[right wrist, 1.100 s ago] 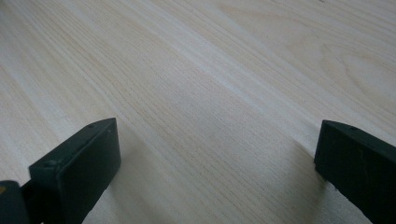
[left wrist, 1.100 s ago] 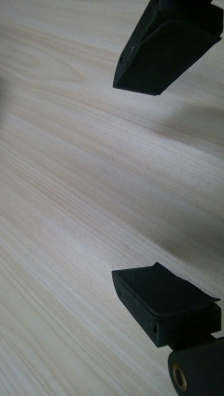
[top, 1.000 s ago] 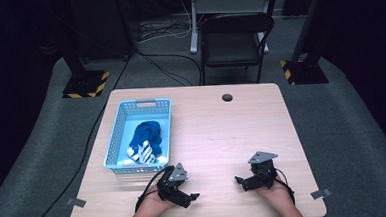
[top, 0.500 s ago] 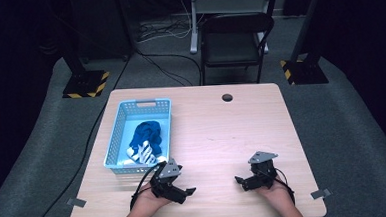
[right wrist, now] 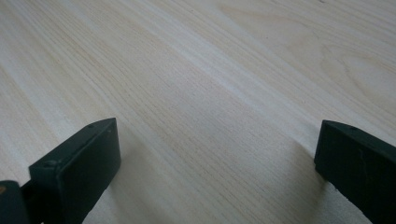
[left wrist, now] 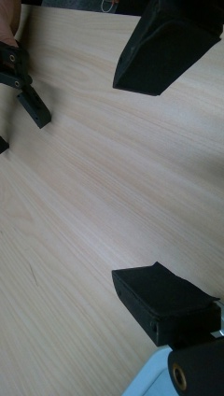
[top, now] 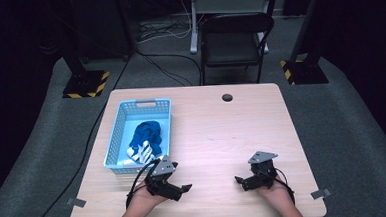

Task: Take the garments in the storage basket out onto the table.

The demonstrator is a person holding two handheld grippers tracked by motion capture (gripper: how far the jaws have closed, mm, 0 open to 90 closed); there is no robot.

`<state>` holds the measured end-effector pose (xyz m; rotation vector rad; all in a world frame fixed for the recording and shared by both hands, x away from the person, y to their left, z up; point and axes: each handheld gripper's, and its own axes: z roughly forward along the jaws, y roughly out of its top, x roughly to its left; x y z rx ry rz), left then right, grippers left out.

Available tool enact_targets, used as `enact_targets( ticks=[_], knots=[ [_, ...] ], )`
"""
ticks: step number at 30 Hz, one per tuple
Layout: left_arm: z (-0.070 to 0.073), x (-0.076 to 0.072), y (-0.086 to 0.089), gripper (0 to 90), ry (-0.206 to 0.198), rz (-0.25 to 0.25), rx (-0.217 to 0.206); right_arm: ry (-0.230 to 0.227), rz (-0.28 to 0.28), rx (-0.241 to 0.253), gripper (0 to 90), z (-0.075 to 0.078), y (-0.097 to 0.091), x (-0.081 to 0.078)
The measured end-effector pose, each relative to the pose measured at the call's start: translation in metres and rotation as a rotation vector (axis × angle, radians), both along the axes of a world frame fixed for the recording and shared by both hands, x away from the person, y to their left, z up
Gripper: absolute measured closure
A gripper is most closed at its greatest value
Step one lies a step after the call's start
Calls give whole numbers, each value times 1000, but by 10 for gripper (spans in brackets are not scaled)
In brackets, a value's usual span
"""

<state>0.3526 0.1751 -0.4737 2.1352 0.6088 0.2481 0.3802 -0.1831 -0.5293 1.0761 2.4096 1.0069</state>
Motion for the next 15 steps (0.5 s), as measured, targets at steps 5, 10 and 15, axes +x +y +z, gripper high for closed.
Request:
enact_targets(
  ticks=[5, 10, 15],
  knots=[
    [4, 0, 4, 80, -7, 8, -16, 0, 0, 0, 0, 0, 0, 0],
    [6, 1, 8, 80, -7, 19, -30, 0, 0, 0, 0, 0, 0, 0],
    [10, 1, 11, 80, -11, 22, -37, 1, 0, 0, 0, 0, 0, 0]
  ],
)
